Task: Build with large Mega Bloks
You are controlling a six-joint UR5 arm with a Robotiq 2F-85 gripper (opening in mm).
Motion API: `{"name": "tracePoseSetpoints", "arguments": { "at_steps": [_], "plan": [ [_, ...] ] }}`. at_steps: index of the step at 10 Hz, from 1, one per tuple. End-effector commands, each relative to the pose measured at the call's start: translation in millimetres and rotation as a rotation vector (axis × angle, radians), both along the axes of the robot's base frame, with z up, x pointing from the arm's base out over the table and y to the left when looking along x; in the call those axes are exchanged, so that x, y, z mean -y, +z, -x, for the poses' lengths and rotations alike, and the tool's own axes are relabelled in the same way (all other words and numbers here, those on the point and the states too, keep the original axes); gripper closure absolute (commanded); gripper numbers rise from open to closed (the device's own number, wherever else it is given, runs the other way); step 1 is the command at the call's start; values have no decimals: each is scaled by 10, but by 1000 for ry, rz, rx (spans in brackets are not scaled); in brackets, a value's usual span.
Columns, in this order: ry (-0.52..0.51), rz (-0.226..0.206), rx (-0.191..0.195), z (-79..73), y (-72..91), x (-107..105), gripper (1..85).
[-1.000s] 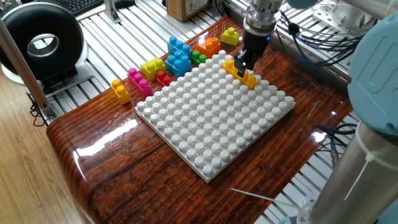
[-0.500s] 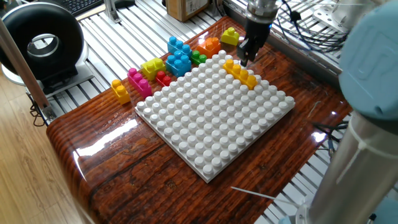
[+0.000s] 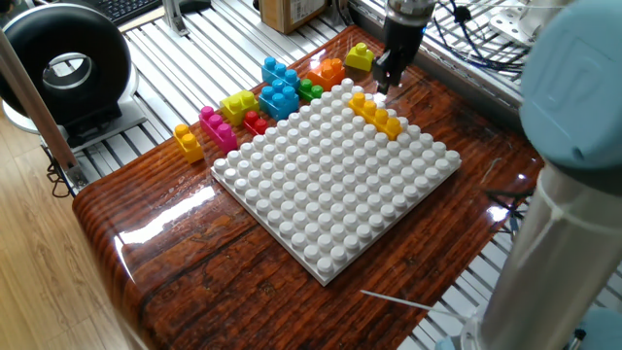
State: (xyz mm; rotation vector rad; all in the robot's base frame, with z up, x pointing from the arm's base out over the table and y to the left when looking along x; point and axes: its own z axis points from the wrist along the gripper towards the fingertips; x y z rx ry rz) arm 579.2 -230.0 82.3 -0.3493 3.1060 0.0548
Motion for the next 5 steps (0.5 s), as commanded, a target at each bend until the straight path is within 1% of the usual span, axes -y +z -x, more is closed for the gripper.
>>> {"name": "tracePoseSetpoints", "arguments": {
  "at_steps": [1,2,4,5],
  "plan": [
    [19,15,5,-173,-18,277,440],
    [33,13,2,-201,-29,342,443],
    [44,7,3,-235,-43,382,447],
    [41,7,-5,-210,-37,371,453]
  ]
}}
